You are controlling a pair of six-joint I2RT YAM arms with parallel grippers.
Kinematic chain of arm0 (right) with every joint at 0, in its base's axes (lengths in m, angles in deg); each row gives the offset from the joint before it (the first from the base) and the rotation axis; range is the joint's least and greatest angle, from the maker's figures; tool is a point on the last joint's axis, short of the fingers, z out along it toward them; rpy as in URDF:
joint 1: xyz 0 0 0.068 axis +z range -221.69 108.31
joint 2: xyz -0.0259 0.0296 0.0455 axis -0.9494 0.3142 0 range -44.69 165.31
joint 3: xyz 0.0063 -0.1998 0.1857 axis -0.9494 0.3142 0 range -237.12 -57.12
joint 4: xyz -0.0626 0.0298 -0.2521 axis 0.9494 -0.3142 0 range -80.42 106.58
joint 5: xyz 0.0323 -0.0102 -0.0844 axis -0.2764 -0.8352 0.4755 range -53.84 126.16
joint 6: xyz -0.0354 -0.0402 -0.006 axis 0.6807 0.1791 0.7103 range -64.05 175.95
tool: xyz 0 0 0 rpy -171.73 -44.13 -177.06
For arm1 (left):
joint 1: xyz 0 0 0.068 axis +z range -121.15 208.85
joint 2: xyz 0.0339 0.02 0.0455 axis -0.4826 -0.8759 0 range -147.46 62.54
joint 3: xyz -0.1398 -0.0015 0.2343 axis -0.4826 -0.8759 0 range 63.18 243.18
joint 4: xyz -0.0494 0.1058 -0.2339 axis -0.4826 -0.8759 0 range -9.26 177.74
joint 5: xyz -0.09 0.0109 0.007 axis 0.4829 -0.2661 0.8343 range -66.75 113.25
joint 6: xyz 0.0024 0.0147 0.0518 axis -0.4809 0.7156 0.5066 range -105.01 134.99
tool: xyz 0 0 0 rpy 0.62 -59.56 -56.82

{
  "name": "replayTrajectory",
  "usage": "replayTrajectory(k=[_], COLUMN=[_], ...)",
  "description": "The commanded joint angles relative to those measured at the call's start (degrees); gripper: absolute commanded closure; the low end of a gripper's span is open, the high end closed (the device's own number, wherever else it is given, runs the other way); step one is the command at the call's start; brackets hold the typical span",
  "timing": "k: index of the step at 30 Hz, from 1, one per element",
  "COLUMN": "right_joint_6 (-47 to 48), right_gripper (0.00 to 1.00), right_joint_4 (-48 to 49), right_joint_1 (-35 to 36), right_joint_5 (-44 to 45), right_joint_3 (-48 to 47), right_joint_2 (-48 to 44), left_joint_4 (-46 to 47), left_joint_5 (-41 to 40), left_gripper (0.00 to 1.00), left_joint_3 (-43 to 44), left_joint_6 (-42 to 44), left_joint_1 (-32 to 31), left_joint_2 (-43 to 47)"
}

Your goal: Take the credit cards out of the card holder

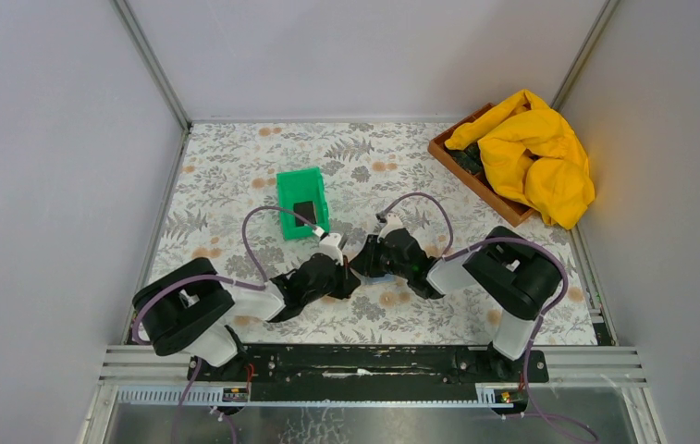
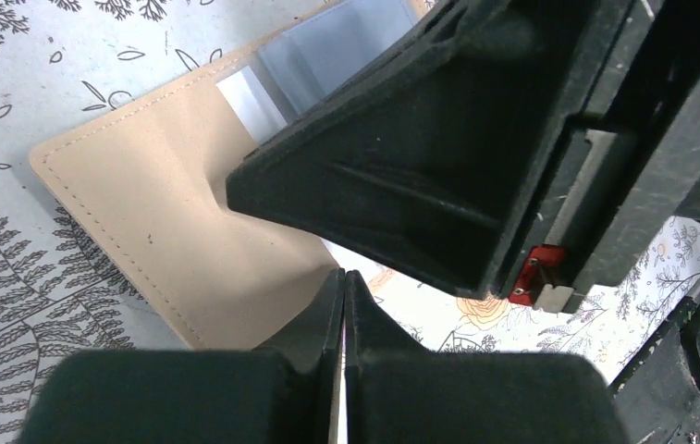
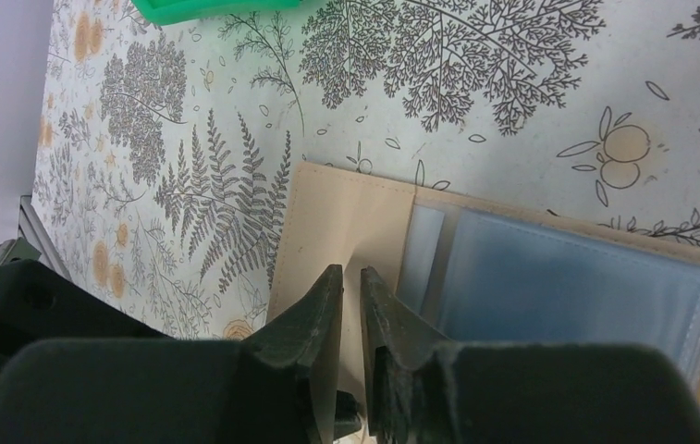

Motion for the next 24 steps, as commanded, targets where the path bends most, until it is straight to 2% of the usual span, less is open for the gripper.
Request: replayTrajectory(k=[1,8,14,17,18,20,24], right_joint_6=[0.2,4.5,11.8,14.6,15.2,15.9,15.9], right_gripper=[0.79,0.75,0.68,0.60,0.56,0.51,0.47], right_joint_4=[-3.5,-14.1,-27.7,-31.2,-32.5,-35.1,-35.4], right_joint_1=[0.6,0.5,-0.3,-0.3,-0.4,-0.6,-2.2], right_joint_5=[-1.3,1.0,11.7,16.4,17.1,17.1,13.4], right_joint_3=[1.8,-0.3,-1.1,0.0,-0.2,-1.2,-1.6], right_joint_2=[-2.5,-13.1,-24.4,-30.5,-31.4,-31.9,-31.4], left_joint_4=[2.0,3.0,4.1,4.3,4.6,5.5,6.0], left_joint_5=[-0.8,-1.2,-3.7,-5.6,-5.9,-5.6,-3.7], left_gripper=[1.00,1.00,1.00,1.00,0.94,0.74,0.36], left_joint_3=[0.8,0.1,-1.0,-1.7,-1.8,-1.7,0.6], left_joint_6=[0.6,0.3,1.8,3.4,3.7,4.1,3.1], left_joint_1=[0.9,1.3,0.5,0.1,0.2,0.4,0.7], left_joint_2=[-1.4,-2.7,0.7,3.7,4.2,5.1,4.5])
